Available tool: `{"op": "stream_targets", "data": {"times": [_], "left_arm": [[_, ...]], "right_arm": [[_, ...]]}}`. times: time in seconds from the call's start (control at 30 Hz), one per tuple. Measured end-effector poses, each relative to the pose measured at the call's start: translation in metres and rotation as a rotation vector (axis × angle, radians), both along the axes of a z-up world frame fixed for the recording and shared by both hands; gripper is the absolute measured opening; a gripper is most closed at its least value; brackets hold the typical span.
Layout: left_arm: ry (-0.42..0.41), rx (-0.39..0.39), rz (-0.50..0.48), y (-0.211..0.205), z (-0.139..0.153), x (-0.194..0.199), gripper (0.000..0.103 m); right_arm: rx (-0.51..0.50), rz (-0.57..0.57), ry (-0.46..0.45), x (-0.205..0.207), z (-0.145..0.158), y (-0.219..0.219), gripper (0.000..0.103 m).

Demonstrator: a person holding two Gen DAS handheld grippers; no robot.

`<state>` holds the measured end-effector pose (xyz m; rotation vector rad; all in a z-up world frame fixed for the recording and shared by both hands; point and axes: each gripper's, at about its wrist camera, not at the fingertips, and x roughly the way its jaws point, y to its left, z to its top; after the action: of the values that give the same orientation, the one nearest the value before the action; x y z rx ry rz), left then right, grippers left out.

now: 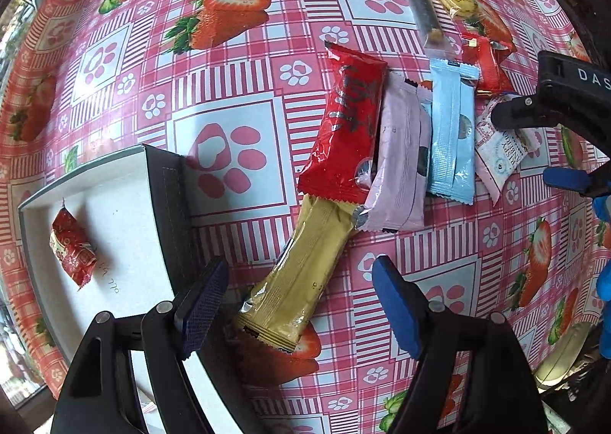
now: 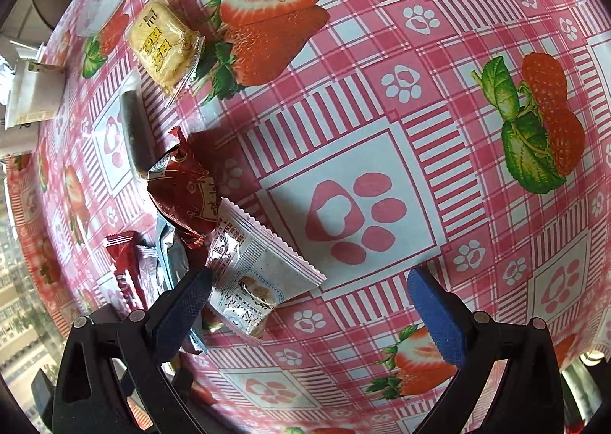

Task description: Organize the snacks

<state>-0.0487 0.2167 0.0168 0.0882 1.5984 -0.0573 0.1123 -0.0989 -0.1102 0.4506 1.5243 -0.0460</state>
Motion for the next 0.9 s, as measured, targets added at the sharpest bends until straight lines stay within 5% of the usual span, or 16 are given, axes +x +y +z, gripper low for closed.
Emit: {"op": "stream_targets", "data": {"times": [0.17,0.47,0.6,0.7,0.83,0.9], "left_arm": [[-0.002,0.003,-0.009,0.006,-0.007,0.011,0.084],[-0.02,-0.001,-0.036,0.002,-0.011,0.009,0.088],[-0.026,0.004,-0.048,-0.005,-0.009,0.01,0.088],[-0.035,-0.016,-0.064,-0.012,-0.007,0.009,0.077],[-0.05,-0.036,-0.131,-0.033,0.001,-0.007,0.04],[-0.03,-0.08,-0.125,-0.039,0.002,-0.016,0.036]], "right_arm": [[-0.03,0.114,0.003,-0.003,0.007,0.004,0.103],[0.052,0.005,0.027,-0.072,-0.017,-0.103,0.103],[0.003,0.022,0.041,-0.058,-0.013,-0.091,0.103],[-0.125,0.139,0.042,-0.066,-0.011,-0.082,0.103],[-0.197,0.263,0.022,-0.089,-0.013,-0.103,0.103],[-0.21,0.264,0.027,-0.099,-0.015,-0.127,0.103]]}}
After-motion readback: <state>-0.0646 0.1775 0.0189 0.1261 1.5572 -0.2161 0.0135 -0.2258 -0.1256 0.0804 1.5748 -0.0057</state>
